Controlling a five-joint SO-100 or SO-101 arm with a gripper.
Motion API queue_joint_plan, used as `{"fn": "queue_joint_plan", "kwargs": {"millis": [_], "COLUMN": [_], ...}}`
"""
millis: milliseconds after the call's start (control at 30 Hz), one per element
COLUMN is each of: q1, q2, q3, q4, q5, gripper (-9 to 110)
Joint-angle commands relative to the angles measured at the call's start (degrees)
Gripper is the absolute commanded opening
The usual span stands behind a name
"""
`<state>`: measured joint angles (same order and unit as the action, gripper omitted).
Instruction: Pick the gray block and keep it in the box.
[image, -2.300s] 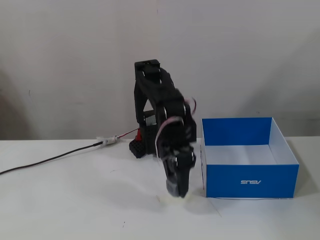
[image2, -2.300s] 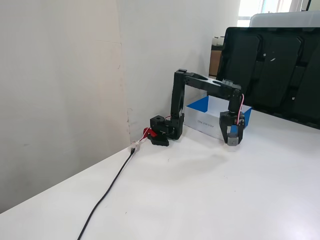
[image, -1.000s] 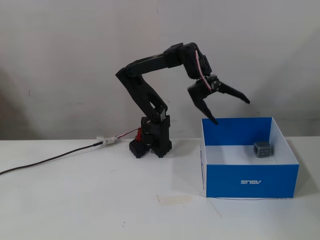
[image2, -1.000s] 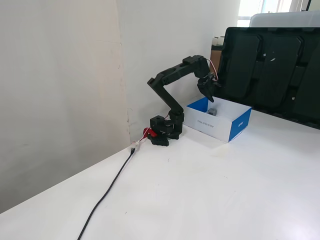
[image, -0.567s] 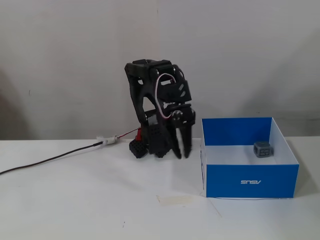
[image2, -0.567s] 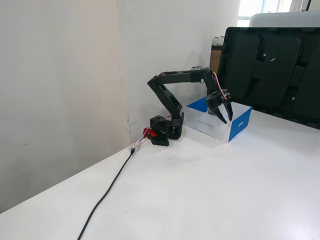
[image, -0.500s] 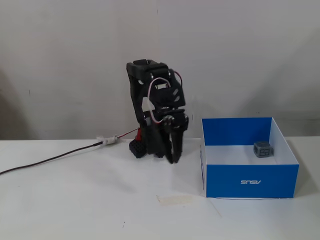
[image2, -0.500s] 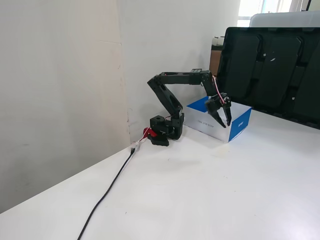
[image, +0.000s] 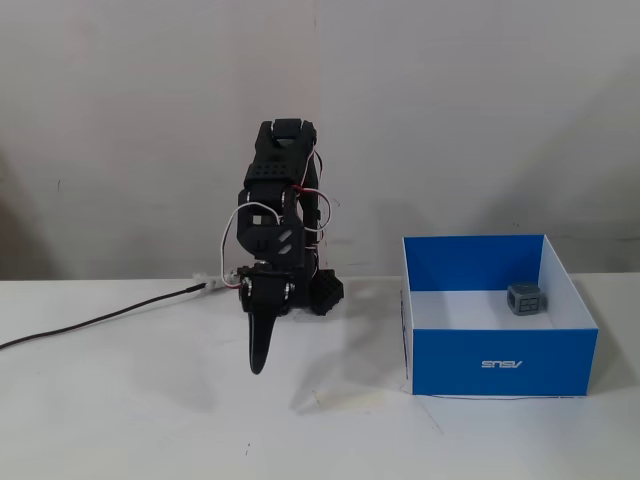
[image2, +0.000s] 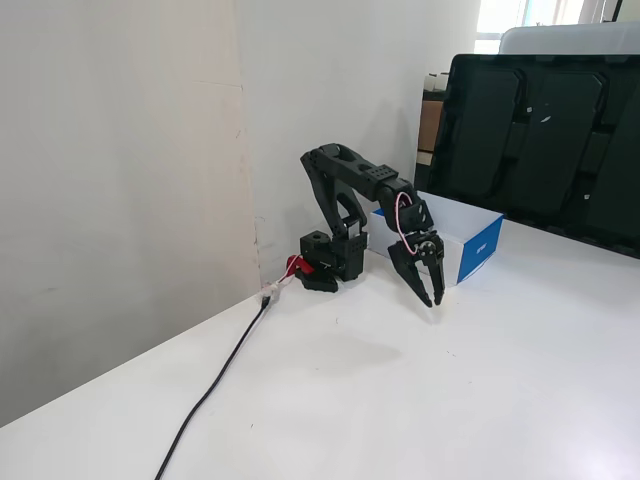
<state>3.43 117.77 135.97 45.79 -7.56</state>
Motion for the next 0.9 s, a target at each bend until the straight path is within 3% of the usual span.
{"fn": "queue_joint_plan", "kwargs": {"millis": [0,333,867], "q1": [1.1,0.0,-5.1], "q2": [1.7,14.5,51.9], "q3": [1.4,15.3,30.4], "q4": [-4.3,-9.6,3.4], "q5": [2.6,2.8,-0.6], "gripper": [0,0,0]}}
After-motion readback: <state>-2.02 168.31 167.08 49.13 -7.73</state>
